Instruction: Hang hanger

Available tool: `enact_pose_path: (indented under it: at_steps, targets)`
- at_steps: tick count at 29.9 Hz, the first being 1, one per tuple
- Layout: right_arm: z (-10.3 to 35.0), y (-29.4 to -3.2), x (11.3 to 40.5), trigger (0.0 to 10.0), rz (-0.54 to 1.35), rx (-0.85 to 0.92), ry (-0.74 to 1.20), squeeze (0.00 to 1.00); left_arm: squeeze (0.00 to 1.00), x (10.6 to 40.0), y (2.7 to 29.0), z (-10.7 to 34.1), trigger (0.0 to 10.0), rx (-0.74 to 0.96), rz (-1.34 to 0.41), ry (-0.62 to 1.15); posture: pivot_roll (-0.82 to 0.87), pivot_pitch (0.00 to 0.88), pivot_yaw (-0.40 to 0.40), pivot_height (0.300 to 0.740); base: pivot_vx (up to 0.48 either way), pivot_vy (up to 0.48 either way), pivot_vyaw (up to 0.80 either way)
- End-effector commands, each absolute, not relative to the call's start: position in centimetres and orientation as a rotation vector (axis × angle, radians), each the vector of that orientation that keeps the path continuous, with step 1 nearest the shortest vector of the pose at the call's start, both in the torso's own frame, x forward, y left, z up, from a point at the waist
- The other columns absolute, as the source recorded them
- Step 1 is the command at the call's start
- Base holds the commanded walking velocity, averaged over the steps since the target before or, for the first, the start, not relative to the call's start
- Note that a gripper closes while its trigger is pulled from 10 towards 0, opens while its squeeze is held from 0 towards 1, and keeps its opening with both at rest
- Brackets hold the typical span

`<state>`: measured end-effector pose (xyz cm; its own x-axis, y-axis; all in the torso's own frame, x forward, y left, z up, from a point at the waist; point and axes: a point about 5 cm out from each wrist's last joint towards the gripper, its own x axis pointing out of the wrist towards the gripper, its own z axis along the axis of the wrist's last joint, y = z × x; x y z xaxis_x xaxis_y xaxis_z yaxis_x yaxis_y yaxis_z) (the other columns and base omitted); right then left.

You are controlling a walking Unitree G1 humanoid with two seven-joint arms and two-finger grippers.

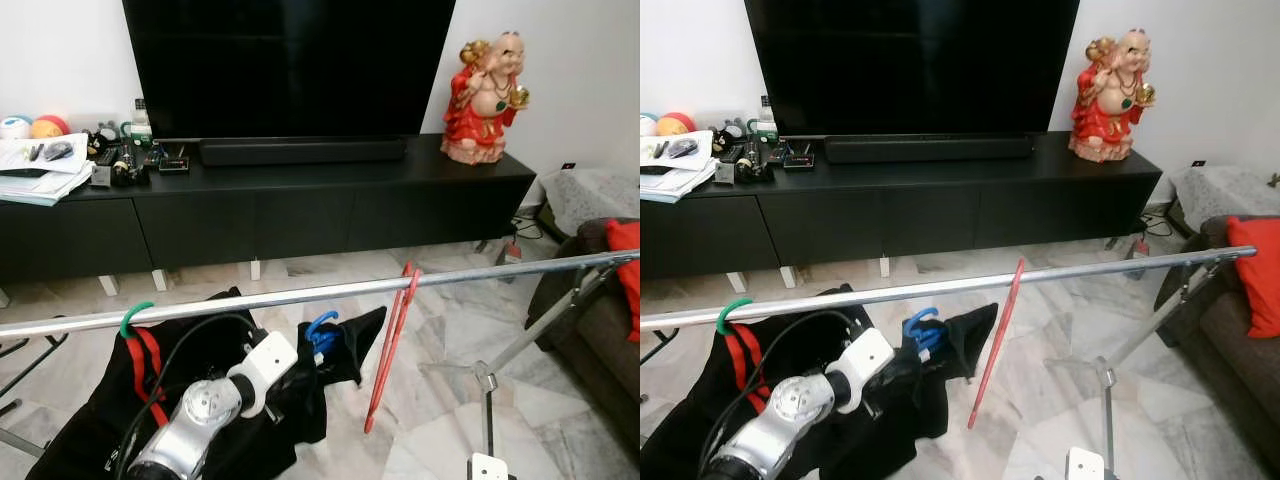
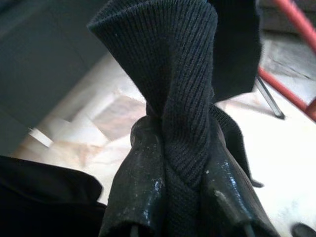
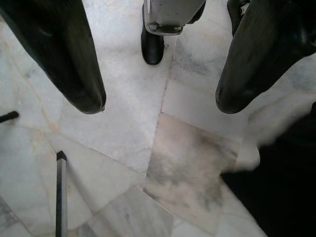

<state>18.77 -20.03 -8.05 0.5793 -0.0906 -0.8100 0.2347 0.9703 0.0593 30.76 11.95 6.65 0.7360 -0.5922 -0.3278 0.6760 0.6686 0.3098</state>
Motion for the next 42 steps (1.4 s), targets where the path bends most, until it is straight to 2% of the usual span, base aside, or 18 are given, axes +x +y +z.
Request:
enact_pose_path:
  at_steps: [1, 8, 11, 19, 25, 26, 27, 28, 29, 42]
  targets:
    - [-8.0, -20.2, 18.7, 10.0, -0.193, 0.161, 0.939, 0.0, 0.0, 31.7, 11.4, 8.5, 10.0, 0.422, -0.699, 0.125, 0.09, 0.0, -0.083, 0.74, 0.0, 0.0, 0.0]
    - [-8.0, -20.5, 18.8, 10.0, -0.177, 0.139, 0.946, 0.0, 0.0, 33.1, 11.8, 9.0, 10.0, 0.381, -0.55, 0.159, 0.1, 0.0, -0.096, 0.74, 0.0, 0.0, 0.0]
    - [-8.0, -20.5, 18.8, 10.0, -0.172, 0.137, 0.947, 0.0, 0.0, 33.6, 12.4, 8.5, 10.0, 0.342, -0.455, 0.252, 0.09, 0.0, -0.089, 0.74, 0.0, 0.0, 0.0]
    - [-8.1, -20.2, 18.7, 10.0, -0.17, 0.139, 0.954, 0.0, 0.0, 33.6, 13.1, 7.5, 10.0, 0.298, -0.366, 0.352, 0.1, 0.0, -0.076, 0.74, 0.0, 0.0, 0.0]
    - [-8.1, -19.9, 18.7, 10.0, -0.171, 0.148, 0.958, 0.0, 0.0, 33.3, 12.7, 7.4, 10.0, 0.257, -0.37, 0.385, 0.1, 0.0, -0.054, 0.74, 0.0, 0.0, 0.0]
    - [-8.2, -19.8, 18.7, 10.0, -0.172, 0.15, 0.957, 0.0, 0.05, 33.1, 12.5, 7.5, 10.0, 0.266, -0.401, 0.375, 0.1, 0.0, -0.053, 0.74, 0.0, 0.0, 0.0]
    - [-8.2, -19.8, 18.7, 10.0, -0.172, 0.15, 0.957, 0.0, 0.05, 33.1, 12.5, 7.5, 10.0, 0.266, -0.401, 0.375, 0.1, 0.0, -0.053, 0.74, 0.0, 0.0, 0.0]
    - [-8.2, -19.8, 18.7, 10.0, -0.173, 0.154, 0.957, 0.0, 0.19, 32.9, 12.5, 7.4, 10.0, 0.279, -0.427, 0.37, 0.1, 0.0, -0.051, 0.74, 0.0, 0.0, 0.0]
    - [-8.2, -19.7, 18.7, 10.0, -0.173, 0.155, 0.957, 0.0, 1.0, 32.8, 12.5, 7.4, 10.0, 0.283, -0.439, 0.362, 0.1, 0.0, -0.049, 0.74, 0.0, 0.0, 0.0]
    - [-8.1, -19.8, 18.9, 10.0, -0.166, 0.149, 0.955, 0.0, 1.0, 31.5, 13.6, 9.4, 10.0, 0.254, -0.451, 0.225, 0.11, 0.0, -0.054, 0.74, 0.0, 0.0, 0.0]
